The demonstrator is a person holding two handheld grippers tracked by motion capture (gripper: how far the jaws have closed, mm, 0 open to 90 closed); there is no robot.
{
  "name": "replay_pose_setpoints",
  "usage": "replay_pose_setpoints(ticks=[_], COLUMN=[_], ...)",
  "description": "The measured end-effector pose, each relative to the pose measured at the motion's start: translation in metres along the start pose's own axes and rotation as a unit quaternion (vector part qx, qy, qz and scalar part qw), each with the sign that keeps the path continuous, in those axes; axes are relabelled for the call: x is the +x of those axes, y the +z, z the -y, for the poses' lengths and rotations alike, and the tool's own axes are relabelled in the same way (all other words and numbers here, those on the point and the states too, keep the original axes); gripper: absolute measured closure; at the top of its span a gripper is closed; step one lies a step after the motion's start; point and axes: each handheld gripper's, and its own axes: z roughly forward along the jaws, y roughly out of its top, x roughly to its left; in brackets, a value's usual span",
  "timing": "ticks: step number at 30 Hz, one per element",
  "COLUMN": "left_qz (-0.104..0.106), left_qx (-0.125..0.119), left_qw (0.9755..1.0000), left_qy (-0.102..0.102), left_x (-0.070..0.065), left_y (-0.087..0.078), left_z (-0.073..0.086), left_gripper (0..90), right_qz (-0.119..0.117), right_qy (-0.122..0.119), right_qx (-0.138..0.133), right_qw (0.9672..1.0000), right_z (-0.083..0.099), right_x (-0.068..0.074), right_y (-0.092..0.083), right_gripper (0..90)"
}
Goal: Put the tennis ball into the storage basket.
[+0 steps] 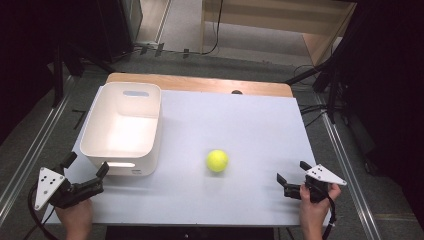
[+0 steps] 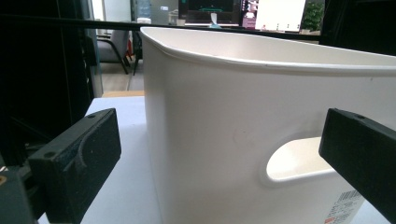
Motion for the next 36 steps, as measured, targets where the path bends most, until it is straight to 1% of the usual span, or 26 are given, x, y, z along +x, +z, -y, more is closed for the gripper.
replay_pose_setpoints(ticks=[4, 8, 10, 13, 14, 16, 18, 22, 23, 24, 25, 28, 30, 31, 36], left_qz=[0.001, 0.001, 0.001, 0.000, -0.001, -0.001, -0.001, -0.001, -0.001, 0.000, 0.000, -0.001, -0.001, -0.001, -0.001], left_qx=[-0.002, -0.002, -0.001, -0.001, 0.001, 0.002, 0.002, 0.004, 0.004, 0.003, 0.003, 0.003, 0.003, 0.002, 0.004], left_qw=[1.0000, 1.0000, 1.0000, 1.0000, 1.0000, 1.0000, 1.0000, 1.0000, 1.0000, 1.0000, 1.0000, 1.0000, 1.0000, 1.0000, 1.0000], left_qy=[-0.004, -0.004, -0.004, -0.003, -0.001, 0.002, 0.002, 0.005, 0.005, 0.005, 0.006, 0.006, 0.006, 0.006, 0.007], left_x=[0.001, 0.001, 0.001, 0.001, 0.000, 0.000, 0.000, -0.001, -0.001, -0.001, -0.002, -0.002, -0.002, -0.002, -0.002], left_y=[0.000, 0.000, 0.000, 0.000, 0.000, 0.000, 0.000, 0.001, 0.001, 0.001, 0.001, 0.001, 0.001, 0.001, 0.001], left_z=[0.000, 0.000, 0.000, 0.000, 0.000, 0.000, 0.000, 0.001, 0.001, 0.001, 0.001, 0.001, 0.001, 0.001, 0.001], left_gripper=[0.0, 0.0, 0.0, 0.0, 0.0, 0.0, 0.0, 0.0, 0.0, 0.0, 0.0, 0.0, 0.0, 0.0, 0.0], right_qz=[0.001, -0.001, 0.000, 0.000, -0.004, -0.005, -0.012, -0.014, -0.016, -0.017, -0.021, -0.021, -0.026, -0.029, -0.036], right_qy=[0.002, 0.008, -0.002, -0.008, -0.017, -0.017, -0.027, -0.028, -0.034, -0.032, -0.036, -0.040, -0.043, -0.050, -0.059], right_qx=[-0.001, -0.008, -0.007, -0.005, -0.008, -0.006, -0.003, 0.005, 0.006, 0.009, 0.012, 0.013, 0.014, 0.015, 0.019], right_qw=[1.0000, 0.9999, 1.0000, 1.0000, 0.9998, 0.9998, 0.9995, 0.9995, 0.9993, 0.9993, 0.9991, 0.9989, 0.9986, 0.9982, 0.9975], right_z=[0.000, -0.001, -0.004, -0.008, -0.012, -0.015, -0.020, -0.023, -0.024, -0.025, -0.028, -0.031, -0.035, -0.040, -0.049], right_x=[0.001, -0.001, 0.002, 0.003, 0.006, 0.007, 0.009, 0.013, 0.013, 0.014, 0.016, 0.018, 0.021, 0.024, 0.030], right_y=[-0.001, -0.003, -0.005, -0.006, -0.007, -0.008, -0.007, -0.006, -0.006, -0.006, -0.005, -0.004, -0.004, -0.003, 0.002], right_gripper=[0.0, 0.0, 0.0, 0.0, 0.0, 0.0, 0.0, 0.0, 0.0, 0.0, 0.0, 0.0, 0.0, 0.0, 0.0])
